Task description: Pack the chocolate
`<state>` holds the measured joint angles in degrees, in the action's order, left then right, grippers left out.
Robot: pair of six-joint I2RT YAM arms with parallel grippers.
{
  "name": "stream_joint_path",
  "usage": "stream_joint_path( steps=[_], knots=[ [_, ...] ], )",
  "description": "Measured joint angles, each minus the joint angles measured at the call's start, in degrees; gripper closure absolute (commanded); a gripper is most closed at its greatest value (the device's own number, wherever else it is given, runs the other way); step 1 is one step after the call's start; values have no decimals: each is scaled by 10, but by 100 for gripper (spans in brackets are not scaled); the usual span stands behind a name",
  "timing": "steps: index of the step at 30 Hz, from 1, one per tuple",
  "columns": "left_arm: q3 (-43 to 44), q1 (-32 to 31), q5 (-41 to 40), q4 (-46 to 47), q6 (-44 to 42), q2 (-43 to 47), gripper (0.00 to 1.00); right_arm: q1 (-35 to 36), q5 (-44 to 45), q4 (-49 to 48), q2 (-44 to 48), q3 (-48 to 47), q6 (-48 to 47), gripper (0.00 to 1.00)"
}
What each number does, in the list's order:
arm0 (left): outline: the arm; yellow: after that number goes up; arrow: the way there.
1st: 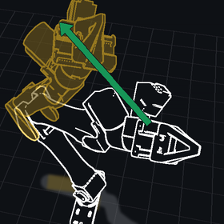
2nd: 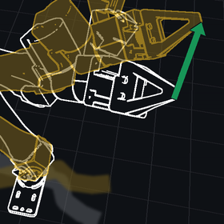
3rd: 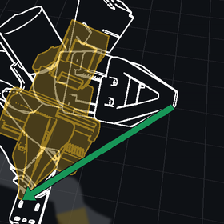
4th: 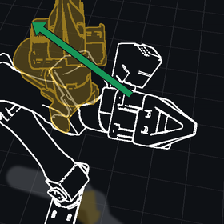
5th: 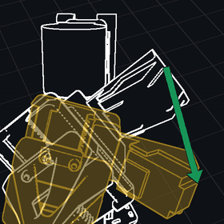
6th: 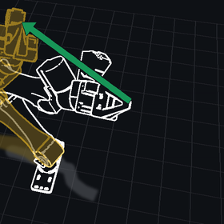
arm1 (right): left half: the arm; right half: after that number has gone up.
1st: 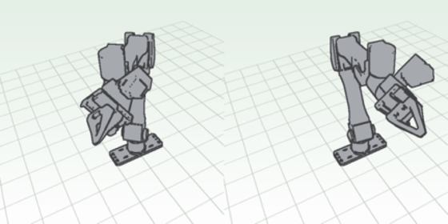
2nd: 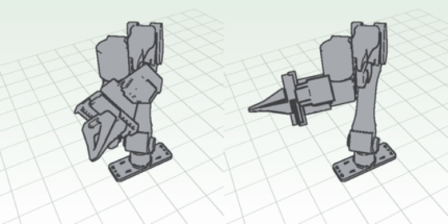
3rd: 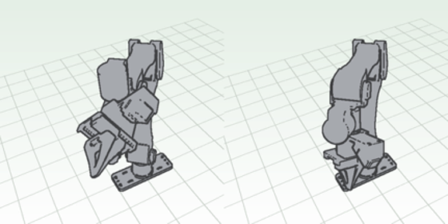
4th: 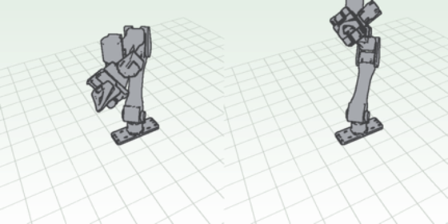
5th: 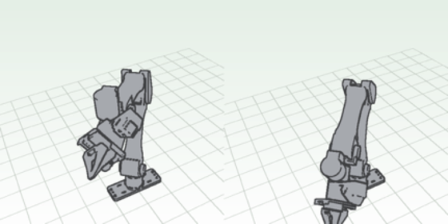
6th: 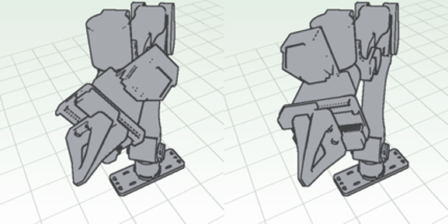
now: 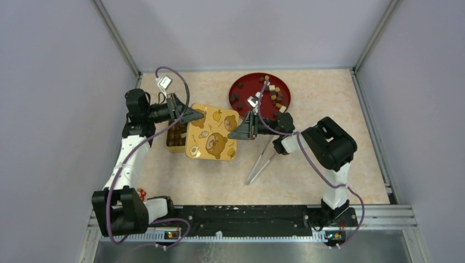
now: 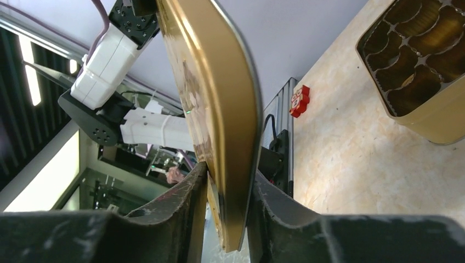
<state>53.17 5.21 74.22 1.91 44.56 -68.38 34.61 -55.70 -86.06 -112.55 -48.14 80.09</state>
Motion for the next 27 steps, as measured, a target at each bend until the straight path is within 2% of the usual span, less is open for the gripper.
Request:
stream_joint_path(
  steps=[8, 15, 18, 20, 22, 27],
  knots=[
    [0, 2, -8, -12, -25, 0, 53, 0, -9, -11, 0, -8, 22, 100],
    [16, 2, -45, -95, -73, 0, 23, 0, -9, -10, 0, -8, 36, 100],
    [43, 2, -76, -148, -106, -5, 7, 0, -7, -10, 0, -8, 39, 100],
    [73, 2, -113, -198, -134, -13, 2, 0, -7, -9, 0, -8, 41, 100],
    [104, 3, -163, -246, -162, -20, 1, 0, -5, -9, 0, -8, 41, 100],
    [163, 19, -344, -342, -202, -23, 1, 0, -1, 9, 1, -8, 13, 100]
  ],
)
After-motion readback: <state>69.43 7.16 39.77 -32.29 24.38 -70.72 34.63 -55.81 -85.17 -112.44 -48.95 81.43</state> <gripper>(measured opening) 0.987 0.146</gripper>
